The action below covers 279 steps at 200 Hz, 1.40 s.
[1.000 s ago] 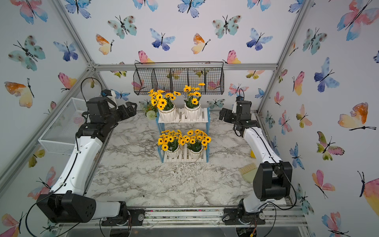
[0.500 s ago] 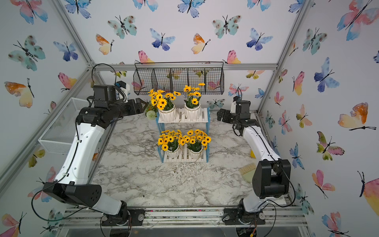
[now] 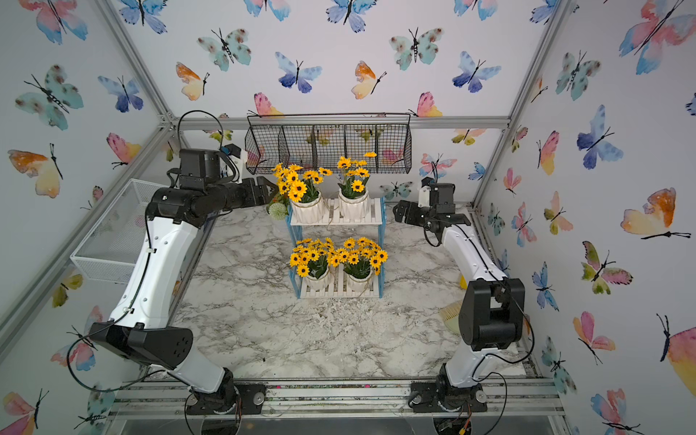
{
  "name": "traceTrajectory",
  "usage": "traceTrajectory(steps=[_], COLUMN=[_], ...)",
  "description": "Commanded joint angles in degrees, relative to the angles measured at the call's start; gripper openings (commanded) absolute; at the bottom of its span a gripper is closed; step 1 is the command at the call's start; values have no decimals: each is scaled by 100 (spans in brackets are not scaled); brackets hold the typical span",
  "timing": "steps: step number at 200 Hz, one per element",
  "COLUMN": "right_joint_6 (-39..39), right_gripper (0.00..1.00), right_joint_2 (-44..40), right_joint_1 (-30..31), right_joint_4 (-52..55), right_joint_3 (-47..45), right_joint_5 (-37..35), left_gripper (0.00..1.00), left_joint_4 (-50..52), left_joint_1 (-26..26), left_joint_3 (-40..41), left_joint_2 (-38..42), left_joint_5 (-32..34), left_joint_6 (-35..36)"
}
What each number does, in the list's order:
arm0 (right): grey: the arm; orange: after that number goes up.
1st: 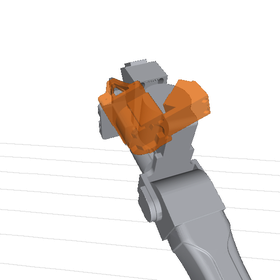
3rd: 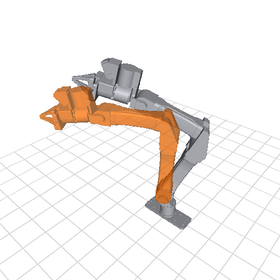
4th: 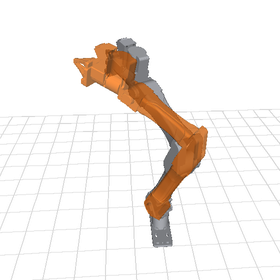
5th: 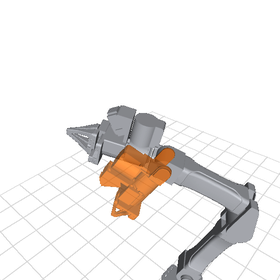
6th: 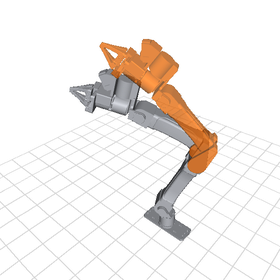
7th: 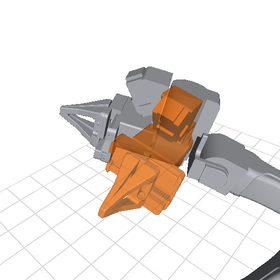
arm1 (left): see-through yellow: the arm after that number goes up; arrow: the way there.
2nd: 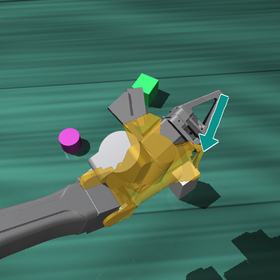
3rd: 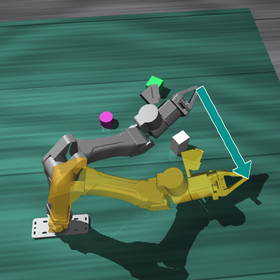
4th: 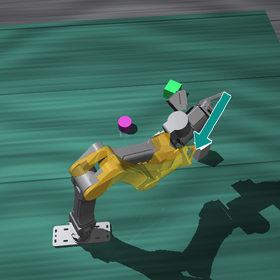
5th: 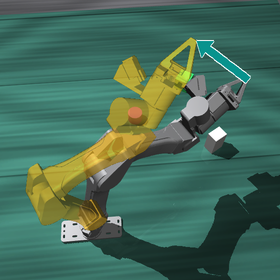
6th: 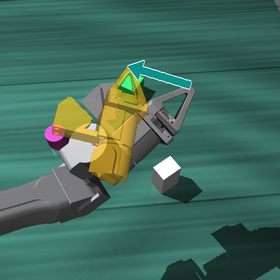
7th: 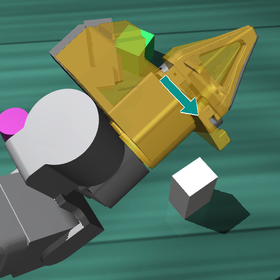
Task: Take the sunflower pots off the shelves
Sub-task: Move the shelf to the center of the board.
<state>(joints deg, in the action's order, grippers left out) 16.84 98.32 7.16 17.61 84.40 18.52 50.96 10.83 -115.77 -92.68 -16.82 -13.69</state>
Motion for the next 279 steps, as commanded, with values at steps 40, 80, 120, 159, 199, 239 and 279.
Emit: traceTrajectory(steps=[40,80,120,159,199,239,279], right_joint_6=[-119,-181,-181,-155,-155,-162,-164], right_gripper=[98,98,98,98,98,98,98], right_joint_2=[-220,-246,-183,-112,-103,-81,6], right_joint_1=[19,134,289,436,549,629,743], right_joint_4=[196,259,254,235,239,252,243], right_joint_3=[-247,-315,-319,-310,-337,-328,-285], right_joint_5=[406,392,468,529,490,477,485], left_gripper=[79,79,79,78,77,75,73], left_joint_4=[184,239,281,309,351,393,436], left_joint_1=[153,331,436,460,490,512,525], left_joint_3=[-336,-445,-508,-474,-534,-603,-507], left_joint_2=[-226,-302,-355,-293,-300,-338,-370], left_joint_5=[-260,-246,-253,-256,-278,-330,-298], left_joint_6=[68,103,113,121,130,163,252])
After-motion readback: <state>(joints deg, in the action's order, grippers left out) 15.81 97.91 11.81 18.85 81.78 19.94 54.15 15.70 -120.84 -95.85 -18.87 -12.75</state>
